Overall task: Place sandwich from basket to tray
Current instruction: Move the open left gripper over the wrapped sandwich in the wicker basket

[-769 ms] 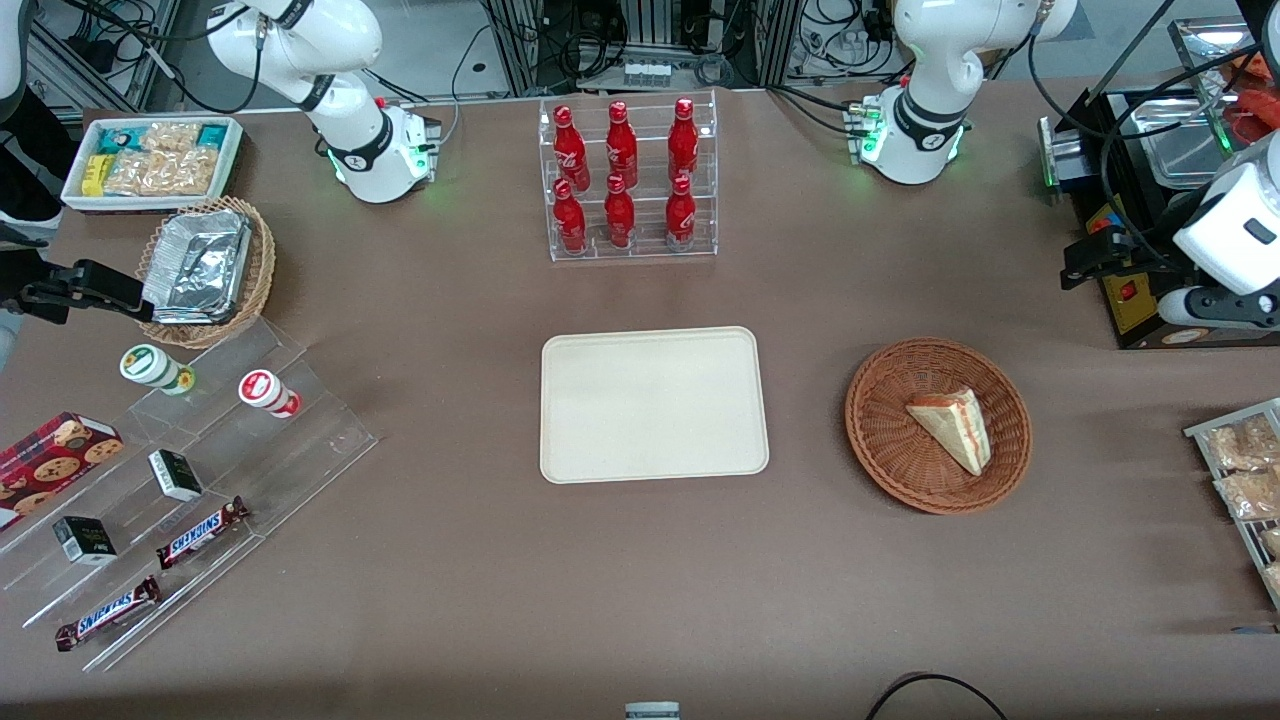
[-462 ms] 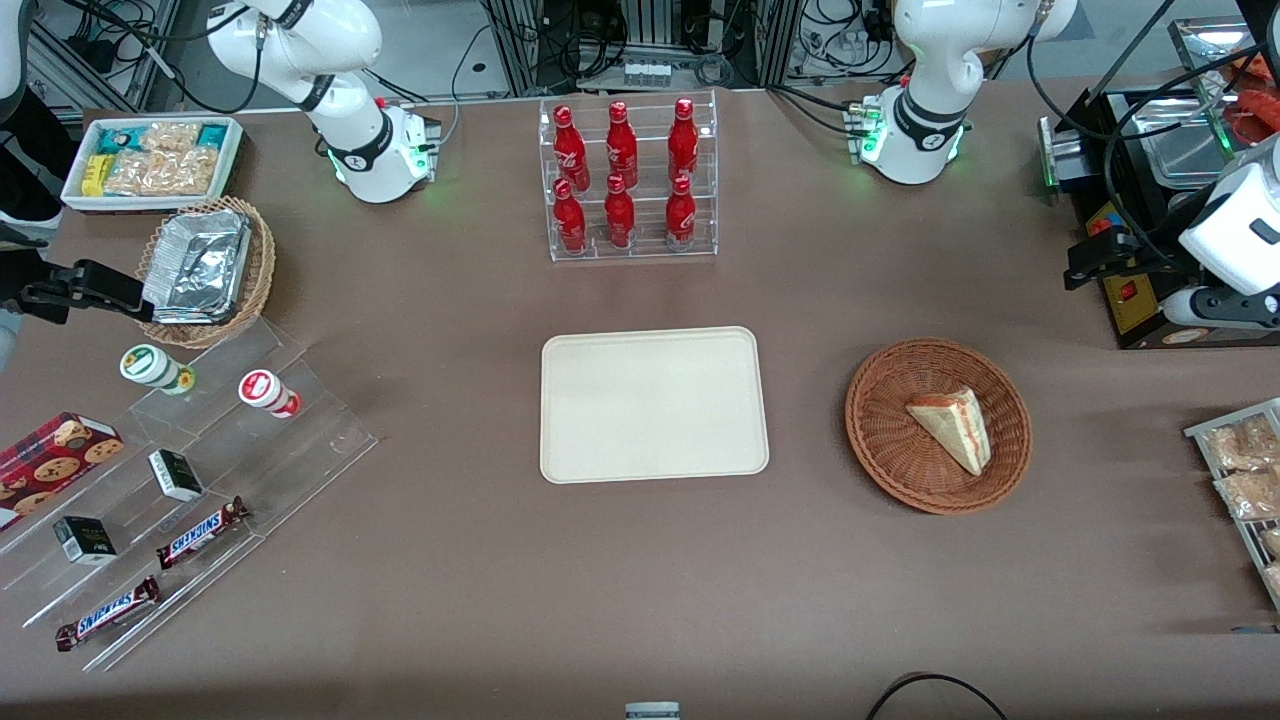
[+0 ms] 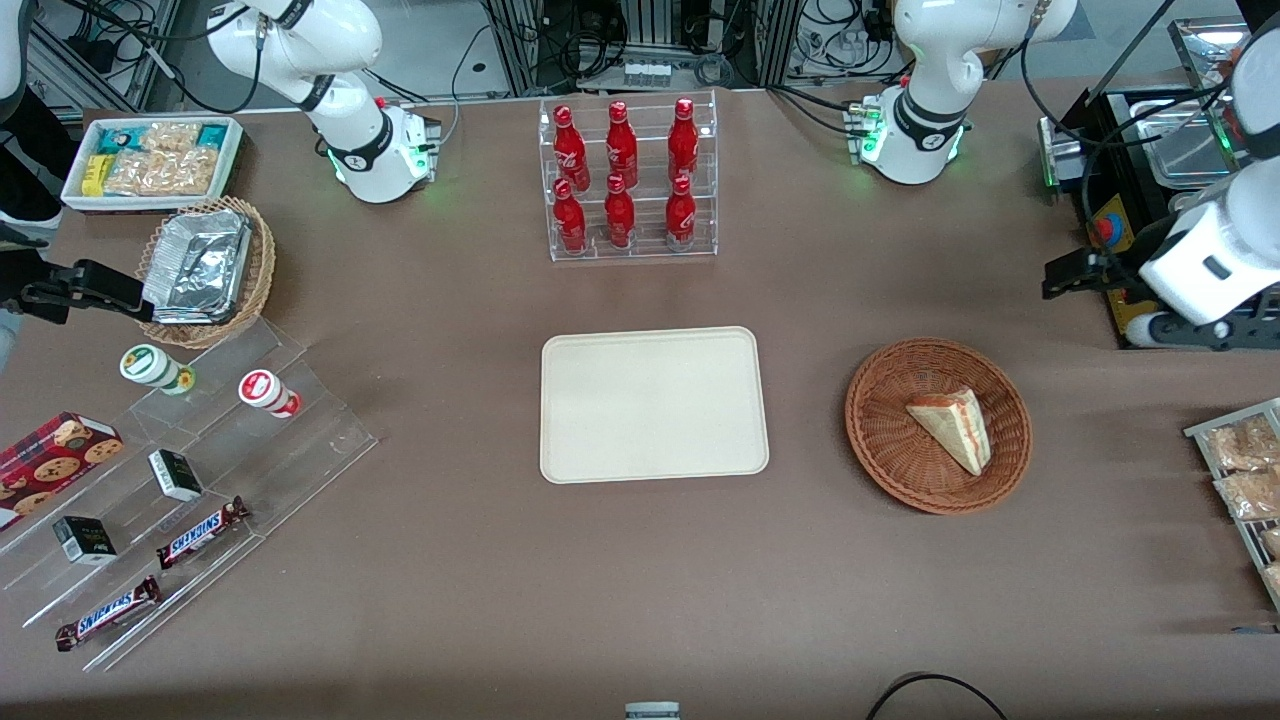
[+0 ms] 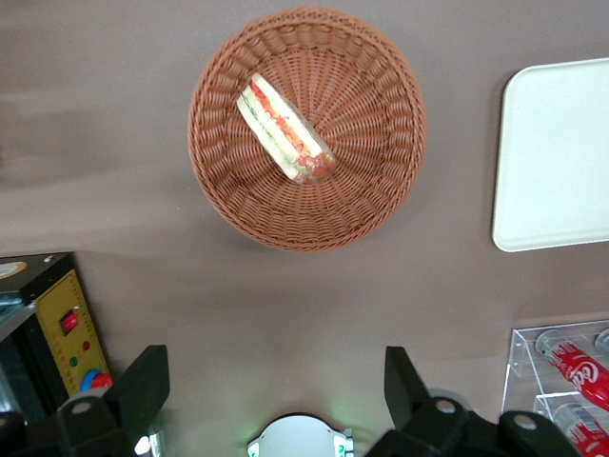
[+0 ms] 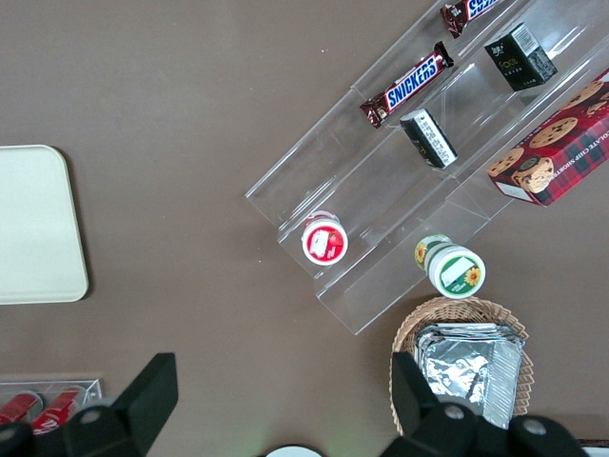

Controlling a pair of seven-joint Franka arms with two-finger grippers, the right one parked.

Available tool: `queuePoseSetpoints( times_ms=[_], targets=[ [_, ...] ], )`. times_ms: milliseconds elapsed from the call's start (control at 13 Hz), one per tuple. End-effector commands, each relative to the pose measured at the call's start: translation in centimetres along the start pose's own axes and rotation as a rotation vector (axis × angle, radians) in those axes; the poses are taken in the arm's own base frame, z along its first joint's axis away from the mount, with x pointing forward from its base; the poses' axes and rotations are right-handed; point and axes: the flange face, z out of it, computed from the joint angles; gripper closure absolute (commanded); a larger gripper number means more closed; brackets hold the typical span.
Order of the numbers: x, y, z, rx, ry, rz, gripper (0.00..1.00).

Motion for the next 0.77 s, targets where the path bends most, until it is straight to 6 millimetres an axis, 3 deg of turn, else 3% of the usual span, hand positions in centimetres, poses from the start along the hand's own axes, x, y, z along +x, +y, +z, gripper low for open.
queuePoseSetpoints(
  times_ms=[0, 538, 692],
  targets=[
    [0.2, 0.0, 3.6, 0.015, 0.009, 0.018, 0.00],
    [1.6, 0.0, 15.4, 0.033, 0.139, -0.018, 0.00],
    [1.7, -0.1, 17.8, 0.032, 0.181, -0.043, 0.00]
  ],
)
